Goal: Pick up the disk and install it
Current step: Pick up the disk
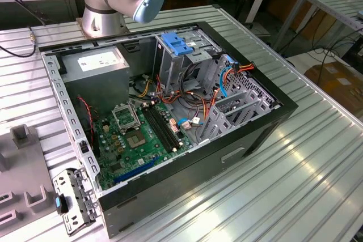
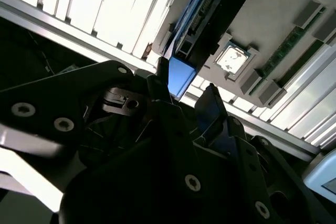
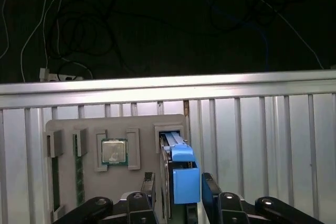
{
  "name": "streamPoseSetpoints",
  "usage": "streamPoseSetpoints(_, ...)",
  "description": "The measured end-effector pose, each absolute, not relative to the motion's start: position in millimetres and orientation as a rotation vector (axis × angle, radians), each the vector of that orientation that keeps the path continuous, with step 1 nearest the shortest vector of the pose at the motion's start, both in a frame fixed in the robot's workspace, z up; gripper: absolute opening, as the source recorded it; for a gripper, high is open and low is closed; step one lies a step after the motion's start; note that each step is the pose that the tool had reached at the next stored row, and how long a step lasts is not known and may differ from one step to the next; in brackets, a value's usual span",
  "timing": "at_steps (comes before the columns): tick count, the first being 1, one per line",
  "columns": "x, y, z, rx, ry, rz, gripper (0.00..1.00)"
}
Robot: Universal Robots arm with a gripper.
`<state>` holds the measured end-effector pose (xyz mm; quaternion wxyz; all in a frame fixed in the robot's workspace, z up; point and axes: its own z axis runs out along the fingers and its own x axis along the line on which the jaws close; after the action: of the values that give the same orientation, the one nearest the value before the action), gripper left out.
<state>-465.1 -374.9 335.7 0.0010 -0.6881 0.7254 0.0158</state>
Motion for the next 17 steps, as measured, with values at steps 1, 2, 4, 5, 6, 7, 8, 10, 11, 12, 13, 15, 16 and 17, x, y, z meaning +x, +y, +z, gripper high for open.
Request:
streamPoseSetpoints(1,-465.5,-374.8,334.2,-2.160,2.277,0.048,0.48)
streamPoseSetpoints(2,-465.7,-374.8,332.7,-2.160,2.276,0.048,0.48)
streamPoseSetpoints(4,-465.9,-374.7,329.0,-2.159,2.276,0.047,0.48)
streamPoseSetpoints(5,-466.1,-374.7,326.2,-2.159,2.276,0.047,0.48)
streamPoseSetpoints(6,-466.2,-374.7,323.3,-2.159,2.276,0.048,0.48)
streamPoseSetpoints(7,-466.2,-374.7,320.5,-2.159,2.276,0.048,0.48)
streamPoseSetpoints(8,-466.2,-374.7,318.1,-2.159,2.276,0.047,0.48)
streamPoseSetpoints(10,-466.1,-374.7,312.6,-2.159,2.276,0.047,0.48)
streamPoseSetpoints(11,-466.3,-374.7,309.7,-2.159,2.276,0.047,0.48)
streamPoseSetpoints(12,-466.4,-374.7,308.0,-2.159,2.276,0.047,0.48)
streamPoseSetpoints(13,-466.6,-374.6,306.5,-2.159,2.276,0.047,0.48)
streamPoseSetpoints(15,-466.7,-373.9,304.6,-2.159,2.276,0.049,0.48)
streamPoseSetpoints(16,-466.7,-373.6,303.8,-2.158,2.275,0.049,0.48)
streamPoseSetpoints(17,-466.8,-373.4,303.0,-2.158,2.275,0.050,0.48)
